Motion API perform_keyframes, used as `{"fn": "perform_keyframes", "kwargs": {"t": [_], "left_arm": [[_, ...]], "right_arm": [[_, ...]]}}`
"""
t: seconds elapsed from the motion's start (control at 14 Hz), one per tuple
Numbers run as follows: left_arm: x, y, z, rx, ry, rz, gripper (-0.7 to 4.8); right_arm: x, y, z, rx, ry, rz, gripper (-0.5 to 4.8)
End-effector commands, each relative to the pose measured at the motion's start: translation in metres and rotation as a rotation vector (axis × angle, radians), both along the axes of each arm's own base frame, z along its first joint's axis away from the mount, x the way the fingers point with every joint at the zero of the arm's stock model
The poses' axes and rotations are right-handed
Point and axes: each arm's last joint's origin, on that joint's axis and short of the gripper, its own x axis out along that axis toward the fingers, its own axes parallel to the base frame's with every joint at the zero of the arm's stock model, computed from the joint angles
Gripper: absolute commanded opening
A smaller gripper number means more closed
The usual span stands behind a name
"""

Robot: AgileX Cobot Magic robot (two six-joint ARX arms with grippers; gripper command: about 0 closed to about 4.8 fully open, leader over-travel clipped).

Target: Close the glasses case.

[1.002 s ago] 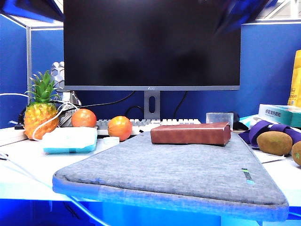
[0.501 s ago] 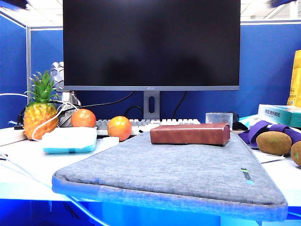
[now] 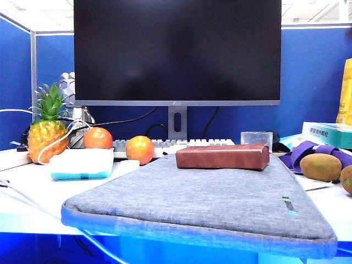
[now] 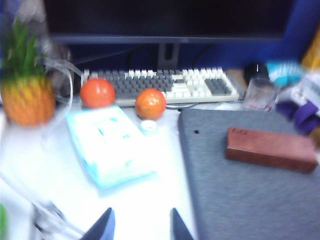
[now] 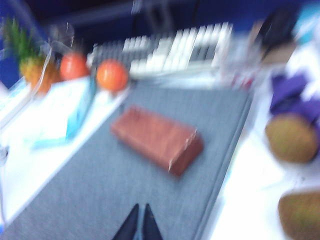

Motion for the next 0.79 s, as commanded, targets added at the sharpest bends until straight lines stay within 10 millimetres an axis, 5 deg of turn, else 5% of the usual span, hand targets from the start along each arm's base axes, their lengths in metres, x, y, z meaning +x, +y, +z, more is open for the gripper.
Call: {"fn": "perform_keyframes", "kwargs": {"t": [0.07, 0.5, 0.79], "left_arm": [[0.000, 0.000, -0.009, 0.009, 0.077, 0.002, 1.52], [0.009, -0.007, -0.026, -0.011, -0.116, -0.102, 1.52], [0.017, -0.010, -0.063, 0.097, -0.090, -0.104, 1.52]], "right_arm": [[-0.001, 0.001, -0.022, 0.023, -0.058, 0.001, -0.04], [-0.001, 0.001, -0.050, -0.031, -0.140, 0.016, -0.04], [0.000, 0.001, -0.059, -0.079, -0.124, 0.026, -0.04]]}}
